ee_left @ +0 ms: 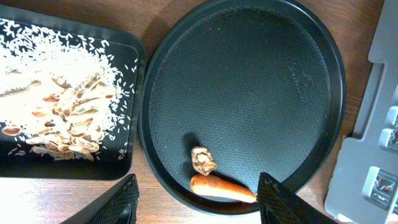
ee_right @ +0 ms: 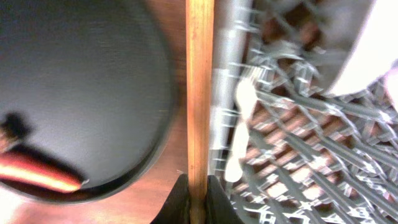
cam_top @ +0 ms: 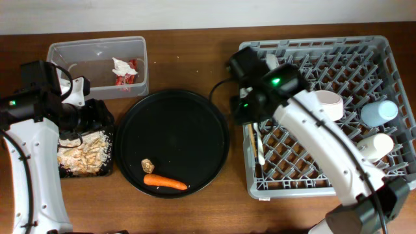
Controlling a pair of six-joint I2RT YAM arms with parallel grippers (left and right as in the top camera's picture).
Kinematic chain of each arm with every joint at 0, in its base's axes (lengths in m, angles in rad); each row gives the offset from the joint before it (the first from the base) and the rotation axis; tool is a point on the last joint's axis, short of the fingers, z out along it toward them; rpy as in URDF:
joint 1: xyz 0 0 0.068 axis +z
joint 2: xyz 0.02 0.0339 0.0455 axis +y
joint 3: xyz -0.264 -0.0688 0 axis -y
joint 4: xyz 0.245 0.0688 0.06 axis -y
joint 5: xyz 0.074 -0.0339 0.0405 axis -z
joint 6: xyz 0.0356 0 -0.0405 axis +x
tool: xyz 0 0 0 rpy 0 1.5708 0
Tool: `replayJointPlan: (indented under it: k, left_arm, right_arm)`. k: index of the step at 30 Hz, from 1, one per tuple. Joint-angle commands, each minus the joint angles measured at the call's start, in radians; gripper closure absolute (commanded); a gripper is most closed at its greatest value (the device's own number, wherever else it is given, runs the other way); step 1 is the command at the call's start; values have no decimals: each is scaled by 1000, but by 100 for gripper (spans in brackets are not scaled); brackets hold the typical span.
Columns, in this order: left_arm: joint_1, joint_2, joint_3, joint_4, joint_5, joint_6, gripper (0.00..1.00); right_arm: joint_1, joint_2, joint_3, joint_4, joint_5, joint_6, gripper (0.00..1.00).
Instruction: Sort waste into correct bins and load items into the dishwasher rack
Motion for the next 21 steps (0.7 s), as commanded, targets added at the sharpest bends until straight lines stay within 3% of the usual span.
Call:
replayJointPlan:
  k: [1, 6, 7, 9, 12, 14, 15, 16, 18, 19, 21]
  left_arm:
    - [-2, 2, -5, 2, 12, 1, 39]
    - [-2, 2, -5, 2, 12, 1, 39]
    - [-2, 2, -5, 2, 12, 1, 39]
    - [-2, 2, -5, 2, 12, 1, 39]
    - [-2, 2, -5, 2, 12, 2, 39]
    - [-2, 2, -5, 2, 12, 1, 34]
    - [-3, 2, -5, 1, 13, 1, 33]
    - [-26, 2, -14, 1, 62, 0, 33]
    - [-105, 2, -76, 20, 59, -98, 33]
    - [-161, 2, -142, 34, 53, -207, 33]
    - [-296, 2, -344, 94, 54, -563, 27]
  right_arm:
    - [-96, 20, -158, 45, 19, 34, 96]
    - [-98, 20, -359, 235, -7, 30, 96]
    - [-98, 20, -359, 240, -7, 30, 84]
    - [-98, 20, -359, 247, -7, 30, 41]
    - [-98, -14, -345, 213, -23, 31, 44]
    - [-108, -175, -252, 124, -10, 21, 43]
    - [-148, -270, -214, 101, -3, -30, 30]
    - [-258, -379, -207, 72, -4, -99, 10]
    - [-401, -412, -208, -11, -4, -159, 4]
    - [-482, -404, -218, -60, -4, -185, 4]
    - [-532, -390, -256, -56, -21, -184, 4]
